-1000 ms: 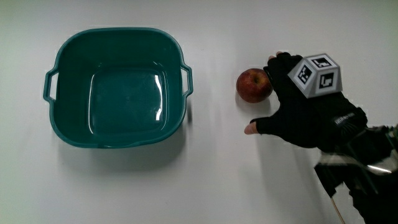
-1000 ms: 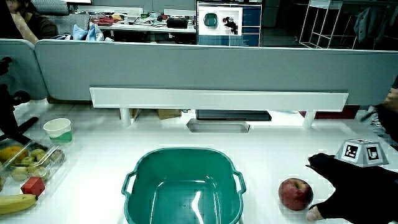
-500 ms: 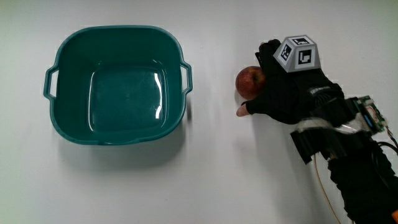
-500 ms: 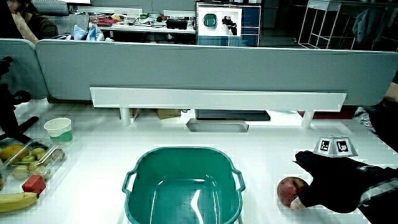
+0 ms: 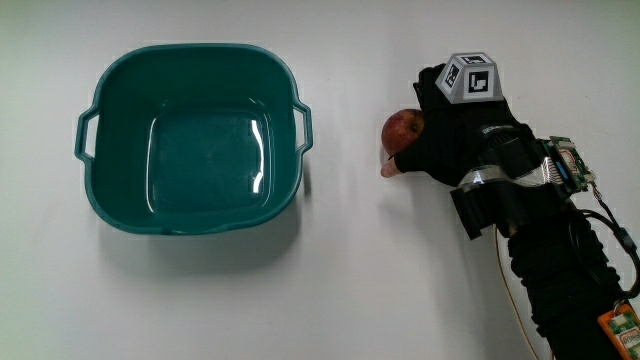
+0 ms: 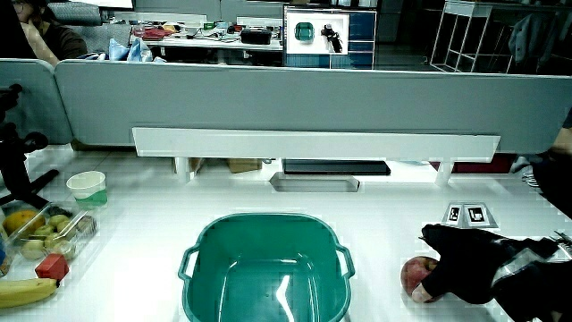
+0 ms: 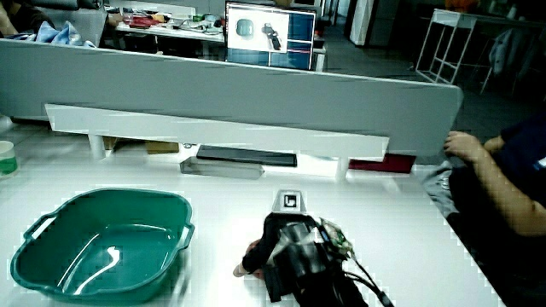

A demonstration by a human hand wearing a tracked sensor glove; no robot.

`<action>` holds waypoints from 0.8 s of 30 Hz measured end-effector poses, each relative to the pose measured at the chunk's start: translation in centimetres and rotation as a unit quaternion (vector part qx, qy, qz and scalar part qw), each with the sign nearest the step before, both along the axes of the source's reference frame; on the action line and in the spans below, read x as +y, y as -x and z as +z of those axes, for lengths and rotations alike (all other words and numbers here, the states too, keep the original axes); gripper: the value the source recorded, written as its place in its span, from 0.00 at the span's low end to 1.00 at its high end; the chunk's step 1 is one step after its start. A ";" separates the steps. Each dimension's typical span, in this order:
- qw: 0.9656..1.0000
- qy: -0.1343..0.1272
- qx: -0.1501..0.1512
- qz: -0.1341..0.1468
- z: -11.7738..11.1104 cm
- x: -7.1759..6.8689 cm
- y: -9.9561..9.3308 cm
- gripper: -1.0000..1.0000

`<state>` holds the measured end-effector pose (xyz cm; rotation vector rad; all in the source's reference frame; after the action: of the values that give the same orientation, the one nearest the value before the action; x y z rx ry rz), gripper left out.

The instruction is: Pick apple from desk

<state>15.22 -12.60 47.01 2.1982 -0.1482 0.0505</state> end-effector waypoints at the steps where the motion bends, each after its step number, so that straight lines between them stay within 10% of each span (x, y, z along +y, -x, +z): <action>1: 1.000 -0.001 0.003 0.003 0.1 0.0 -0.1 0.50; 24: 0.999 -0.026 -0.029 0.007 0.9 0.0 -0.5 0.87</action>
<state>15.77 -12.56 47.92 2.2503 -0.1683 0.1205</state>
